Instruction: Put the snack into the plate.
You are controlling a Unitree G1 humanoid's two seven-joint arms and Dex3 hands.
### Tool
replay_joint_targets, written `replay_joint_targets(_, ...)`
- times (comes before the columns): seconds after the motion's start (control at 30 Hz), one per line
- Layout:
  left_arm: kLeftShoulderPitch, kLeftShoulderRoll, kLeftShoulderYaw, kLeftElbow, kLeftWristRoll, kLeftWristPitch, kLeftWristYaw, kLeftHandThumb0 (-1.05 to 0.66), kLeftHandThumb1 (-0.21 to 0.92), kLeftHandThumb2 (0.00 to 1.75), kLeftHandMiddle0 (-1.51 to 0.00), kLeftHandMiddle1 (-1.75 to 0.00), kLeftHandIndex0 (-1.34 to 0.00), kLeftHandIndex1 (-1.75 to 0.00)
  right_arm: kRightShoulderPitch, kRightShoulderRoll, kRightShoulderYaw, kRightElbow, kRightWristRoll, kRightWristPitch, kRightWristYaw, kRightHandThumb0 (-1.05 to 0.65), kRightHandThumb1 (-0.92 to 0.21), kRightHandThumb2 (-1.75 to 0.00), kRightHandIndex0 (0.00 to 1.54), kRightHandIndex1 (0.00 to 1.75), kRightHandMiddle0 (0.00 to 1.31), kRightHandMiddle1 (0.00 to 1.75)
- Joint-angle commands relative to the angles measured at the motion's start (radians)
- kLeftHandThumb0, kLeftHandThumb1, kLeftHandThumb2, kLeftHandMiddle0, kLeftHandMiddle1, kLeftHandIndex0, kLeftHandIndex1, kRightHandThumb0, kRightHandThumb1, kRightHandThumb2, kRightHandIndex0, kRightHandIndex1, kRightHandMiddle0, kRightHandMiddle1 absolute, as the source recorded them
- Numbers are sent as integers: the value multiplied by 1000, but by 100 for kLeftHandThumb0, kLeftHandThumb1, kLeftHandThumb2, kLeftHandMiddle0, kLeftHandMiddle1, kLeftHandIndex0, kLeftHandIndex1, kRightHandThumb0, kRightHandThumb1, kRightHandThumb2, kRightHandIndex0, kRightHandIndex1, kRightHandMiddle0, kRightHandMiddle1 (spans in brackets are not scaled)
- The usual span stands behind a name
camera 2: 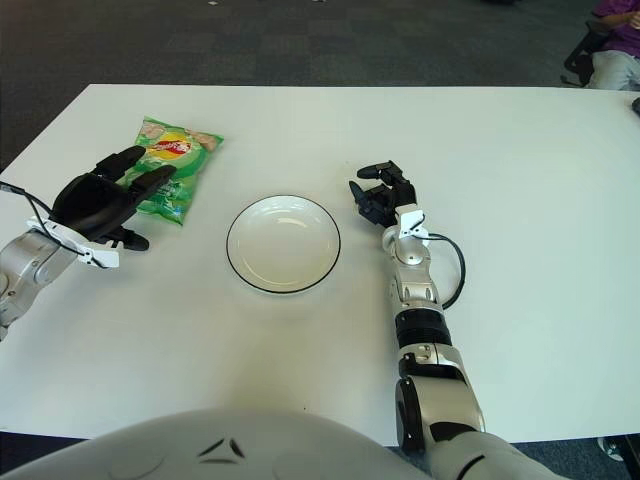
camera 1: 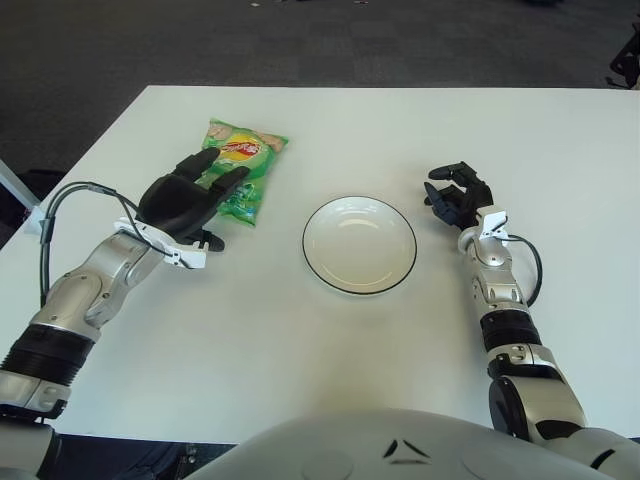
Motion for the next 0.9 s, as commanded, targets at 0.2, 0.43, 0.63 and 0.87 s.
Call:
replay_joint_targets(0.2,-16,-11,-6,65,39,28,49,-57,76,0,0,0,-11,0,-7,-11,-6,15,4,-19,4,-1,-74,-48,67,137,50,123)
replay_joint_targets(0.43,-100,-95,-72,305,155,65,384,-44,75,0,0,0,-11,0,-9,-16,-10,24,6,-28,9,-1,-74,-48,67,138,51,123)
replay_joint_targets(0.63,-171,-134,-120,462,183,63,603,-34,75,0,0,0,-11,0,-11,-18,-10,31,7,-33,11,-1,-74,-48,67,138,51,123)
replay_joint_targets(0.87,-216,-178,-149,557,166,97,739,-33,76,0,0,0,-12,-1,-13,-22,-14,41,9,-43,17,-1,-74,-48,66,138,51,122)
